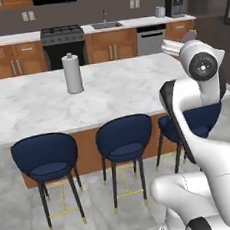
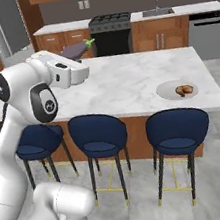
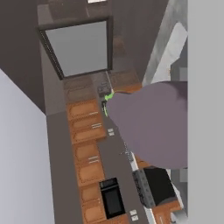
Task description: Take the cheese, chicken drumstick, and eggplant from the fridge and place them on the plate on the dining counter to create an appetizer plate.
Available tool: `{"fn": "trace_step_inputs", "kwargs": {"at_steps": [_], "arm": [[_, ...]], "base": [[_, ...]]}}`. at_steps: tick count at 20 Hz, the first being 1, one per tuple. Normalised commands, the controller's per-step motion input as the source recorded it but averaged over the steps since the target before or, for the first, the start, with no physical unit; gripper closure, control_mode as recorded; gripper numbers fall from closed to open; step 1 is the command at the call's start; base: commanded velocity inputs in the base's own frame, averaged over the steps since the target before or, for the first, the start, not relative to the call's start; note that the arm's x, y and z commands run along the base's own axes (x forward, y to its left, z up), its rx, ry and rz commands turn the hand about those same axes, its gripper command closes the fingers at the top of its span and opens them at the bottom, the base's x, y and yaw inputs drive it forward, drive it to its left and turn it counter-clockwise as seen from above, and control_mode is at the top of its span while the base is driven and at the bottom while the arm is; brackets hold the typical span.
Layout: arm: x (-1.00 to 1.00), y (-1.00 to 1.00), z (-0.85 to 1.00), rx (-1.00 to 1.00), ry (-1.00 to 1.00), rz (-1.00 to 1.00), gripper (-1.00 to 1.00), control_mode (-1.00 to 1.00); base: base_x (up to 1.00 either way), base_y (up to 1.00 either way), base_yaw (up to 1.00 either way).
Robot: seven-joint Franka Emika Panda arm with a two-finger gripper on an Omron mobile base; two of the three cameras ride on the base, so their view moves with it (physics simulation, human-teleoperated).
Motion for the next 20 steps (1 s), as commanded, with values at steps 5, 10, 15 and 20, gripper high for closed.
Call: {"fn": "trace_step_inputs", "kwargs": {"at_steps": [5, 10, 15, 20], "arm": [[0.0, 0.0, 0.0, 0.0, 0.0, 0.0, 1.0, 1.0], [0.0, 0.0, 0.0, 0.0, 0.0, 0.0, 1.0, 1.0], [0.0, 0.0, 0.0, 0.0, 0.0, 0.0, 1.0, 1.0], [0.0, 0.0, 0.0, 0.0, 0.0, 0.0, 1.0, 1.0]], "base": [[0.14, -1.0, 0.28], [0.21, -1.0, 0.23], [0.45, -0.93, 0.17], [0.97, -0.1, 0.03]]}}
